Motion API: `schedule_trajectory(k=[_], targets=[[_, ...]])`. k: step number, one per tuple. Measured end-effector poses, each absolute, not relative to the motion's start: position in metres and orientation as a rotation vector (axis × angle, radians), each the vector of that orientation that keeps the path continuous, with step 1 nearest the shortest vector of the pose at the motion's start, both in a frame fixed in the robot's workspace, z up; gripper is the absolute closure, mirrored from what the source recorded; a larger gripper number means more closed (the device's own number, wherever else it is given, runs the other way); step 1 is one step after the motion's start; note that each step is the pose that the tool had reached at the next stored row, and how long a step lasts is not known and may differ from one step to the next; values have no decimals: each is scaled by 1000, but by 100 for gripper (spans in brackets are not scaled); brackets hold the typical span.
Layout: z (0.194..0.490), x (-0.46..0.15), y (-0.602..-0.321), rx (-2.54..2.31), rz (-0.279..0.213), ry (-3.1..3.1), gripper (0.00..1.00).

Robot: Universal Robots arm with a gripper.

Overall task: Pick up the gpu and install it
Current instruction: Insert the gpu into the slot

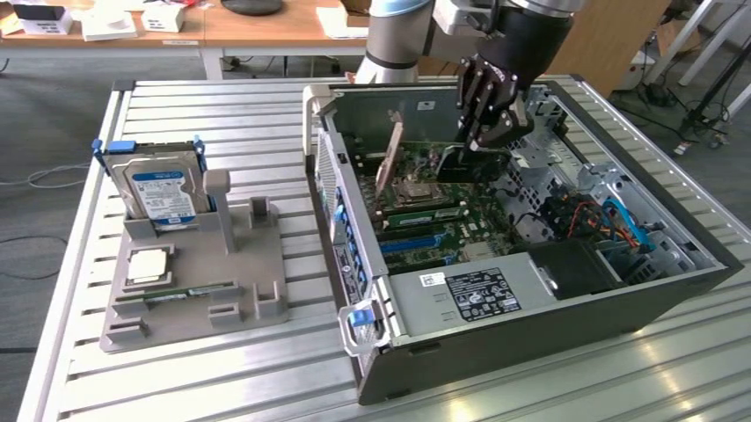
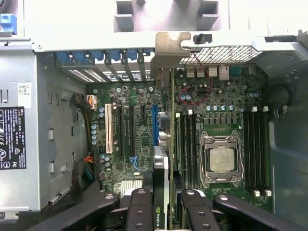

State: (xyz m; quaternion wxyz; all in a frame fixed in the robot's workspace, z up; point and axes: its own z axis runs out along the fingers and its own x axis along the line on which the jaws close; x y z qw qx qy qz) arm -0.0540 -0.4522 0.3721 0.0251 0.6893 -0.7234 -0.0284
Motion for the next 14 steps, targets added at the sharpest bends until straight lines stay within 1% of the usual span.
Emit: schedule_trajectory(k=[2,11,14], targets=[[372,-54,-452,2134,-85,-2237,73],[371,-54,-452,2201,-33,-2221,73],[371,-54,-452,2213,-30,-2212,73]])
